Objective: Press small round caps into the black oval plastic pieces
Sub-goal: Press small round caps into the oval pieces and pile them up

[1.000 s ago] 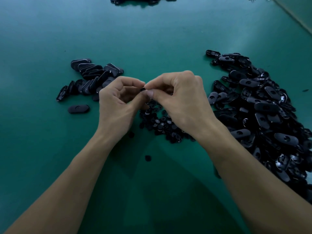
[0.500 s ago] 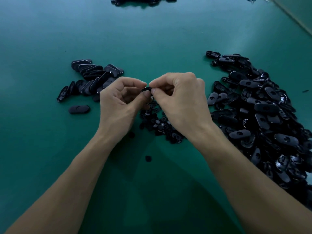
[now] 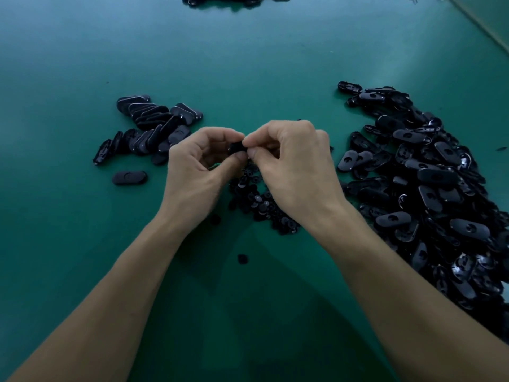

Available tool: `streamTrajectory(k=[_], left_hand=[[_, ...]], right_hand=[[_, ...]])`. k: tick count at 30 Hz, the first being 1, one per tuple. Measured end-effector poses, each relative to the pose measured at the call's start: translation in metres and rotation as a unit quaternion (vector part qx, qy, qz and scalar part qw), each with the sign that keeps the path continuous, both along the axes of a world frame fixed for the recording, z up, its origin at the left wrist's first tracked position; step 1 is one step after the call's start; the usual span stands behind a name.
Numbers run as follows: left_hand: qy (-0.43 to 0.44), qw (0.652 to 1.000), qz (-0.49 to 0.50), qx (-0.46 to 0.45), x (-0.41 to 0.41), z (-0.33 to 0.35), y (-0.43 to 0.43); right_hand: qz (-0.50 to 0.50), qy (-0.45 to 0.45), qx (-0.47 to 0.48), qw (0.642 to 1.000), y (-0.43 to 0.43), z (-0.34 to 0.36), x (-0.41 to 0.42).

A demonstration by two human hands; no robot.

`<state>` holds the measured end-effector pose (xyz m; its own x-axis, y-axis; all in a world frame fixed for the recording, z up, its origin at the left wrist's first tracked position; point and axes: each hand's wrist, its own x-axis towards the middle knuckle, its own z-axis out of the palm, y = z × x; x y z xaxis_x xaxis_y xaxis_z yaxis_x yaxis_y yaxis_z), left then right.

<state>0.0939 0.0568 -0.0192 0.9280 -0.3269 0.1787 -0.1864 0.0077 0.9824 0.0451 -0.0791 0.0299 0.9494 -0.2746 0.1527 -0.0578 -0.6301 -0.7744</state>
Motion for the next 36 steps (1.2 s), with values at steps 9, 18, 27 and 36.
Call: streamTrajectory(k=[9, 18, 27, 36], left_hand=[[-0.010, 1.000, 0.001, 0.026, 0.001, -0.002, -0.001], [0.036, 0.999, -0.021, -0.015, 0.002, 0.000, 0.000], [0.067, 0.997, -0.018, -0.036, 0.003, -0.003, -0.001], [0.078, 0.996, -0.012, -0.029, 0.002, -0.001, -0.002]], right_hand=[[0.062, 0.066, -0.044, 0.995, -0.006, 0.011, 0.002], [0.100, 0.054, -0.019, 0.993, -0.021, 0.005, 0.010], [0.111, 0.055, 0.020, 0.992, -0.034, -0.001, 0.012], [0.072, 0.041, 0.010, 0.996, -0.026, 0.000, 0.008]])
